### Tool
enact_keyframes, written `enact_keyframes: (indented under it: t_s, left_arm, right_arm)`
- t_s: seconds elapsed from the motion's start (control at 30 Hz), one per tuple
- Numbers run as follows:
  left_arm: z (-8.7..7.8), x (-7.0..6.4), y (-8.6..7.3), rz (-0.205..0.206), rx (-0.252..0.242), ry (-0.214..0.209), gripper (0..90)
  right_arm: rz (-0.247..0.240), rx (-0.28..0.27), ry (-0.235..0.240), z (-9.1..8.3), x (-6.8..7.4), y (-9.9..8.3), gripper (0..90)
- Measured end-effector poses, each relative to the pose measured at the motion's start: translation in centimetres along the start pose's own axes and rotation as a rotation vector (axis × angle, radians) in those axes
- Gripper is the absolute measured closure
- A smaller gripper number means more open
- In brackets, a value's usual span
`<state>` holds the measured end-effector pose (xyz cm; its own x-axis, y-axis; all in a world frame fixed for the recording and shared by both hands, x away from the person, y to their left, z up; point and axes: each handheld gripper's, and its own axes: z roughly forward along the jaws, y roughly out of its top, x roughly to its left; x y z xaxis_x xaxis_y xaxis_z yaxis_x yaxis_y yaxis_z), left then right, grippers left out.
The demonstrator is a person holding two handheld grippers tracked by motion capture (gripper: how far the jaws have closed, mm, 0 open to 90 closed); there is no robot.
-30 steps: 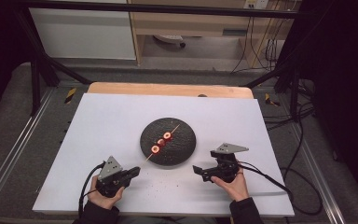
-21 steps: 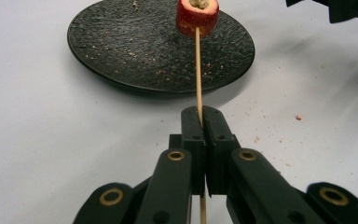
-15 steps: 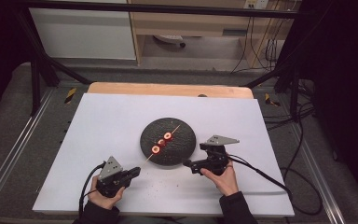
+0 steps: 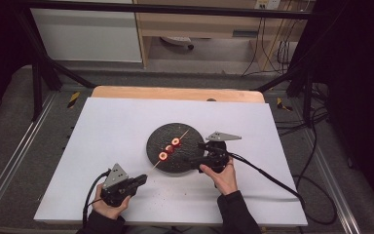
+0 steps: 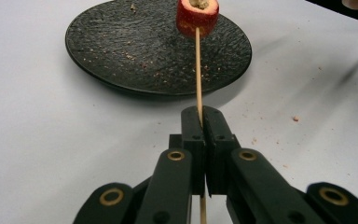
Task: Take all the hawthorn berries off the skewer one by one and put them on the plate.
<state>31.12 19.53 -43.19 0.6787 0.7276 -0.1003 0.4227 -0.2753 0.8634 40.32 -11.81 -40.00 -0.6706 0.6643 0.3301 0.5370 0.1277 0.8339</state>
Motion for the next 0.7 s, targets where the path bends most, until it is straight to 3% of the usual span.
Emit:
enact_keyframes:
  t_s: [0.2, 0.7]
  left_arm:
    - [0.0, -0.1, 0.0, 0.001, -0.002, -0.001, 88.1]
    - [0.0, -0.3, 0.1, 0.008, -0.004, -0.007, 88.1]
  right_arm:
    - [0.045, -0.027, 0.030, 0.9, -0.2, 0.6, 14.1]
    - [0.149, -0.086, 0.034, 2.8, -1.1, 1.7, 34.5]
